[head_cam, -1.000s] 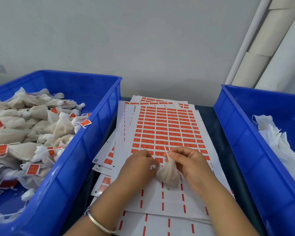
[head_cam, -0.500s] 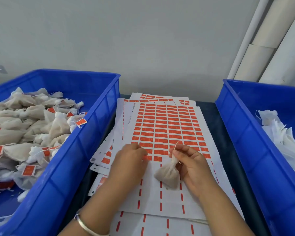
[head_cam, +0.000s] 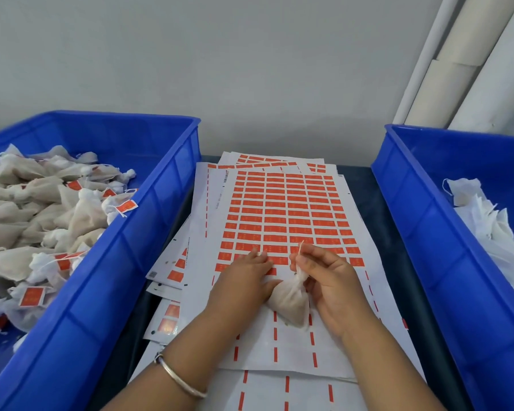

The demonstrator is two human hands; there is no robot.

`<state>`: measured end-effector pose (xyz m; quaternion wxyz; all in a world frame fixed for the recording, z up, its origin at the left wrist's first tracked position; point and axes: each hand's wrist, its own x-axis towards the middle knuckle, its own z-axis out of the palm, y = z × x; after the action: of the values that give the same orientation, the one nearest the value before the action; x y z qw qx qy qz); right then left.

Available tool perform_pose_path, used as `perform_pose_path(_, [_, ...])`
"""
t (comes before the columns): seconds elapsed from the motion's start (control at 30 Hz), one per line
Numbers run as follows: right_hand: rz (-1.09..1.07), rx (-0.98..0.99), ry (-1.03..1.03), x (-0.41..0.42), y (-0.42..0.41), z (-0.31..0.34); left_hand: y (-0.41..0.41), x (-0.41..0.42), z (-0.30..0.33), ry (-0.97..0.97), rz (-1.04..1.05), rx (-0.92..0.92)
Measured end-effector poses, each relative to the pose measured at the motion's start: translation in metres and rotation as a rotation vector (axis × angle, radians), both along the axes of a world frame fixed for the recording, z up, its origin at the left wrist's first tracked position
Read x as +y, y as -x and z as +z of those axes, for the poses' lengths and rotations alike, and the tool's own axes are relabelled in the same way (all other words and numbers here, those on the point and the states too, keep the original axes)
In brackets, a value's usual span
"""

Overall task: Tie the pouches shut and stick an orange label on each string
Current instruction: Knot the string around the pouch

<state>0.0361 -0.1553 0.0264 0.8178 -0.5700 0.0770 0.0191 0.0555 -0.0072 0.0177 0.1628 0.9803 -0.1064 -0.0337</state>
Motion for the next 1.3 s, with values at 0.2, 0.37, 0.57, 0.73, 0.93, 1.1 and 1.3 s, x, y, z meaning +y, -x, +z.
perform_pose_path(0.2, [-0.007,-0.005,0.017,0.0,0.001,0.002,0.006,0.001,0.001,0.017,-0.036,-0.054])
perform_pose_path(0.37, [-0.01,-0.005,0.033,0.001,0.003,0.003,0.012,0.002,0.002,0.119,-0.014,-0.134])
perform_pose_path(0.57, [-0.017,0.004,0.047,0.002,0.005,0.004,0.011,0.002,0.002,-0.064,-0.152,-0.198])
perform_pose_path(0.73, [-0.004,0.01,0.052,0.001,0.006,0.005,0.01,0.002,-0.002,0.112,-0.052,-0.264])
perform_pose_path(0.93, [-0.053,-0.043,0.188,0.002,0.009,0.012,0.007,-0.001,-0.003,0.109,0.055,-0.307])
perform_pose_path(1.1, [-0.071,-0.153,0.405,0.001,0.014,0.022,0.003,0.003,-0.004,0.375,0.282,-0.202])
perform_pose_path(1.3, [-0.1,-0.329,0.593,0.001,0.018,0.034,0.002,0.01,0.011,0.785,0.512,-0.286])
